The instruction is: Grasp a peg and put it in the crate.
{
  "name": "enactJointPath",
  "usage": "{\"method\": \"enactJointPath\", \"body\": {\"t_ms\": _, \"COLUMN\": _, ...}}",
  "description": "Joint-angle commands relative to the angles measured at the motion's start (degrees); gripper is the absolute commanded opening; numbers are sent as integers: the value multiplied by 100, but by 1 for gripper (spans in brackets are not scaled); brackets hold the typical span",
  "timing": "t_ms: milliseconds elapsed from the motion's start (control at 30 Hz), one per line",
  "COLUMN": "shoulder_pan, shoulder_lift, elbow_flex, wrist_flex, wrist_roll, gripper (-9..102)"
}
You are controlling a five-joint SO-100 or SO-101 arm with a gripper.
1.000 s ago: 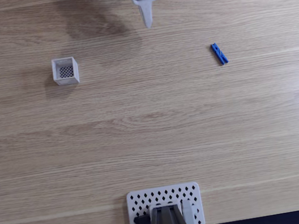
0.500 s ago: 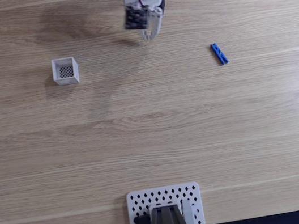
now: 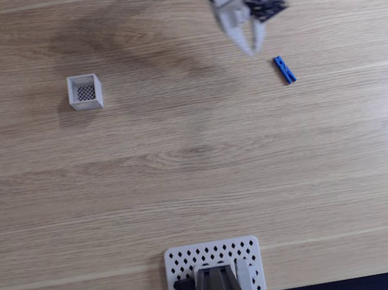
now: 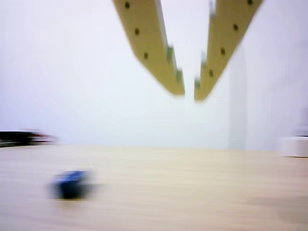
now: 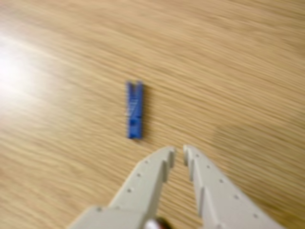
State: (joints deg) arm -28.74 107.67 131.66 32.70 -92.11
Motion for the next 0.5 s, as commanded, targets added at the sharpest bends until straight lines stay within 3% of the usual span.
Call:
{"method": "enactJointPath", "body": {"t_ms": 0, "shoulder_pan": -193, "shoulder_lift": -475, "elbow_flex": -888, "wrist_flex": -141, "wrist_roll": -9, "gripper": 12}}
{"method": "enactJointPath", "body": {"t_ms": 133, "shoulder_pan": -123, "shoulder_lift": -870, "elbow_flex": -1257, "wrist_flex": -193, "wrist_roll": -9, "gripper": 20}}
{"method": "enactJointPath", "body": {"t_ms": 467, "shoulder_pan": -220, "shoulder_lift": -1362, "elbow_flex": -1362, "wrist_flex": -686, "wrist_roll": 158, "gripper": 20}}
